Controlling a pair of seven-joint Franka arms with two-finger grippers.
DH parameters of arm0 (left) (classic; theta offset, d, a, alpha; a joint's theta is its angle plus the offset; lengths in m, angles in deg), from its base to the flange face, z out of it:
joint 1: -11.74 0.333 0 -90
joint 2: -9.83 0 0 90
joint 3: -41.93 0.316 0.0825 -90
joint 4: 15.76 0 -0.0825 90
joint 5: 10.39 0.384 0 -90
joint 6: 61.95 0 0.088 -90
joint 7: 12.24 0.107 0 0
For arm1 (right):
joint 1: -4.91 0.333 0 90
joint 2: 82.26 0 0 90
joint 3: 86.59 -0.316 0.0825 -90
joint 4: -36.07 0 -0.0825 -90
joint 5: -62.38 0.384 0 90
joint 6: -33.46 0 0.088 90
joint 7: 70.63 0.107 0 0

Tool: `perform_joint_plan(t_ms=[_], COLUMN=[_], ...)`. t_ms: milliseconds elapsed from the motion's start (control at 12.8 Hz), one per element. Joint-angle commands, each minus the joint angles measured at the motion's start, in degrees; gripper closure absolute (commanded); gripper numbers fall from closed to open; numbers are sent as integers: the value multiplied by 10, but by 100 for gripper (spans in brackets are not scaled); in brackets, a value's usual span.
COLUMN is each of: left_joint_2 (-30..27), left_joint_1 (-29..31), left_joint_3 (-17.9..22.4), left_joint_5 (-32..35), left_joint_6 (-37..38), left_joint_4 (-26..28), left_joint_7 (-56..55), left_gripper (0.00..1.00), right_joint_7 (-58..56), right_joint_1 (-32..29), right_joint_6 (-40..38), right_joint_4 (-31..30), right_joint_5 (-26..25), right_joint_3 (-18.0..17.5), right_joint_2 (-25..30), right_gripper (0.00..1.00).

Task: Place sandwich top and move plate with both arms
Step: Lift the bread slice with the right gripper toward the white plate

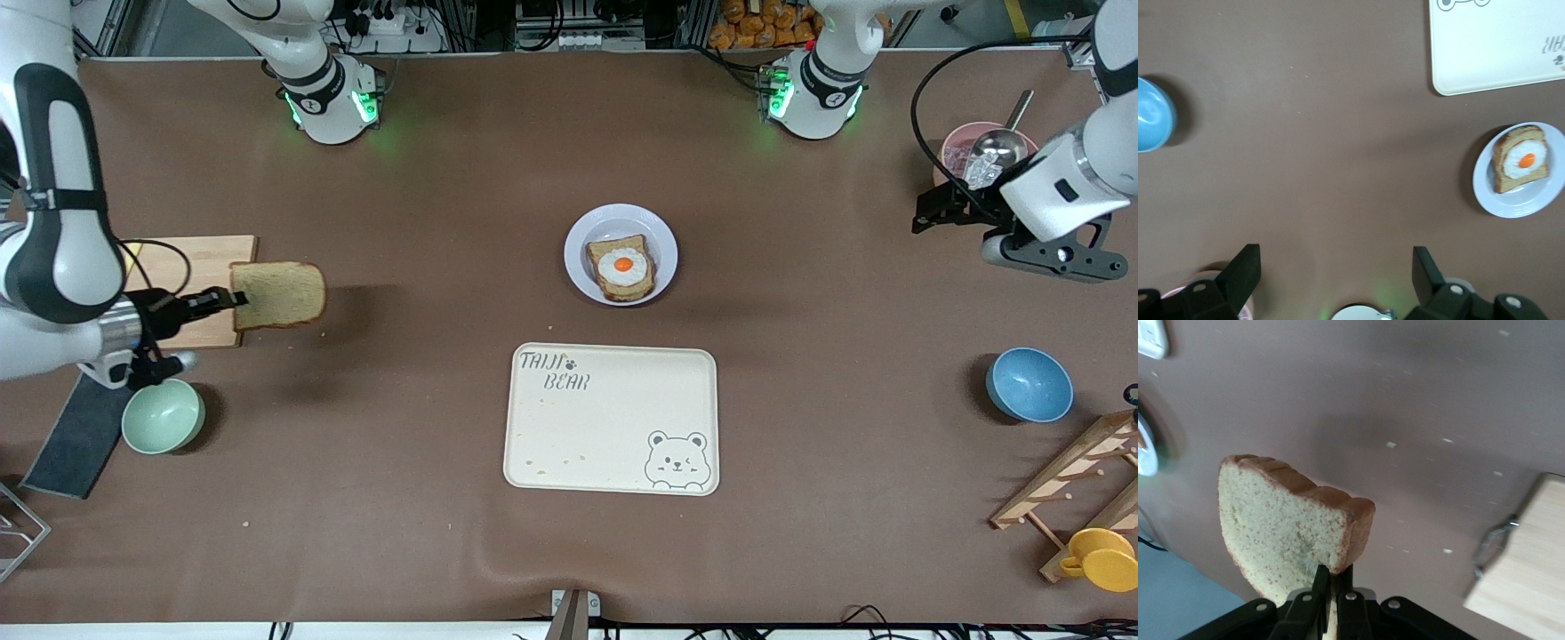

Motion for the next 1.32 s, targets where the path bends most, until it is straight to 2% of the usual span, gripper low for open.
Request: perform_joint_plan(t_ms=[0,156,390,545,857,1091,1247], left_joint_2=[-9,-10,-9,-9,-6,-3,0], left_joint_1=[3,5,4,4,2,5,5], left_joint_3=[-4,-4,-4,-5,-10,-10,-10], left_joint_5=[19,19,19,19,19,18,18], left_joint_6=[-5,-5,-5,-5,-7,-7,-8], left_joint_4=[2,-4,-3,-3,-3,0,-1], left_joint_7=[-5,-6,-7,-7,-20,-20,-20], left_gripper=[0,0,0,0,0,0,0], right_joint_7=[86,104,139,160,219,297,298], right_joint_1=[56,97,131,164,240,323,352], right_joint_6=[-7,1,8,31,132,198,220], right_joint_4=[11,16,15,10,-25,-45,-70], right_joint_5=[48,76,149,157,204,205,222], right_joint_3=[5,7,7,6,6,6,6], right_joint_2=[17,16,13,12,11,11,13], right_gripper=[100,100,100,100,100,100,100])
